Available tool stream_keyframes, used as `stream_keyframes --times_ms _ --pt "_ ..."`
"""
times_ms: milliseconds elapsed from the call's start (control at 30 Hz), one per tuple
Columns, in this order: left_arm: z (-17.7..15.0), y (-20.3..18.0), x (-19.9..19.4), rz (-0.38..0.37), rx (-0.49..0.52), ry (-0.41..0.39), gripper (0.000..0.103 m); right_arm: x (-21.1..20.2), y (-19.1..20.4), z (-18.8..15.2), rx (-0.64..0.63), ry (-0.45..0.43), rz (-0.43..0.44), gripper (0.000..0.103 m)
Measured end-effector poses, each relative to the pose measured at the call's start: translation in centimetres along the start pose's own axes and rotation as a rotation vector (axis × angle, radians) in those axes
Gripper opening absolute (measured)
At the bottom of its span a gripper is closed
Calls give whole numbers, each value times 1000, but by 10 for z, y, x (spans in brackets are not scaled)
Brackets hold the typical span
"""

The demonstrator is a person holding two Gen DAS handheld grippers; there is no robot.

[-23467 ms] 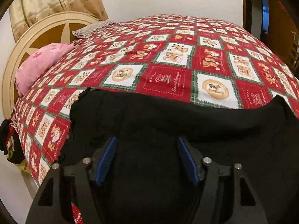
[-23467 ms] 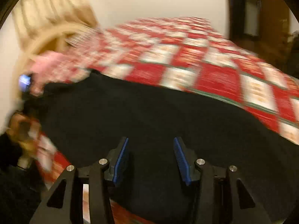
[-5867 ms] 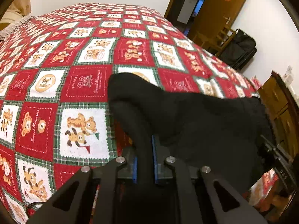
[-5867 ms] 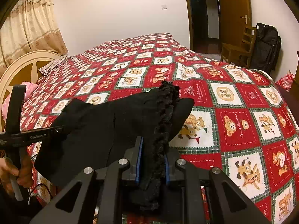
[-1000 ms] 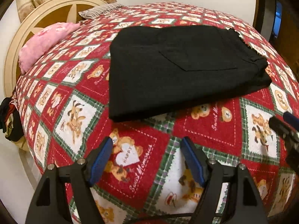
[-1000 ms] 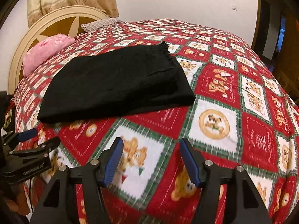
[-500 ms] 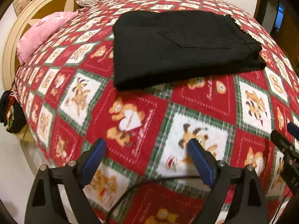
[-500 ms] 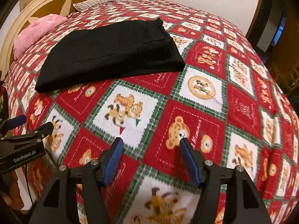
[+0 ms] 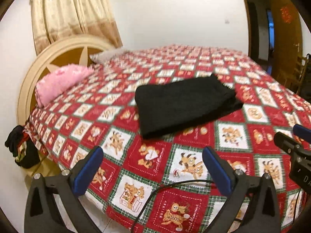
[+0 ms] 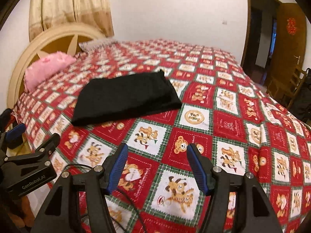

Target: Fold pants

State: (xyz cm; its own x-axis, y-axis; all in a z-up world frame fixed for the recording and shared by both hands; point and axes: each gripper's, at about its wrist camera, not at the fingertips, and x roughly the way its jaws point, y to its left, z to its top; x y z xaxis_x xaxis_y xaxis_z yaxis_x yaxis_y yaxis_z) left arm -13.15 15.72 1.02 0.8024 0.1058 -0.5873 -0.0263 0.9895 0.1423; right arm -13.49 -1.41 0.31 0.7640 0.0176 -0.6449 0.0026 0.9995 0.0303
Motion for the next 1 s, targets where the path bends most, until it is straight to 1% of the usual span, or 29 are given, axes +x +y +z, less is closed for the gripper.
stream_keyframes --times_ms 100,200,267,333,433,500,533,633,700,800,1000 --pt "2 7 -12 -10 -17 -54 103 -23 2 -3 -4 -63 -30 64" --pt "3 12 -29 -41 -27 -94 103 -53 5 -3 -7 -135 -64 64" --pt "2 15 -43 -39 -33 -123 103 -71 5 -3 1 -173 -68 64" --pt "3 20 -58 -36 -37 -167 103 -89 5 -1 8 -214 -70 64" --pt "6 30 -81 -34 -54 -221 103 -121 7 1 17 -299 -68 65" --pt "10 37 -99 -24 -76 -272 103 -139 10 1 29 -357 -55 73" --pt "11 39 -105 -10 -82 -293 103 -150 10 1 36 -399 -45 74" --pt "14 40 -119 30 -90 -341 103 -166 14 0 27 -470 -40 78" --pt "15 40 -125 28 -89 -358 103 -169 16 1 19 -483 -48 79" --pt "15 39 -127 18 -79 -366 103 -166 14 1 37 -476 -33 79" --pt "13 32 -124 36 -48 -349 103 -162 6 -2 76 -468 -29 79"
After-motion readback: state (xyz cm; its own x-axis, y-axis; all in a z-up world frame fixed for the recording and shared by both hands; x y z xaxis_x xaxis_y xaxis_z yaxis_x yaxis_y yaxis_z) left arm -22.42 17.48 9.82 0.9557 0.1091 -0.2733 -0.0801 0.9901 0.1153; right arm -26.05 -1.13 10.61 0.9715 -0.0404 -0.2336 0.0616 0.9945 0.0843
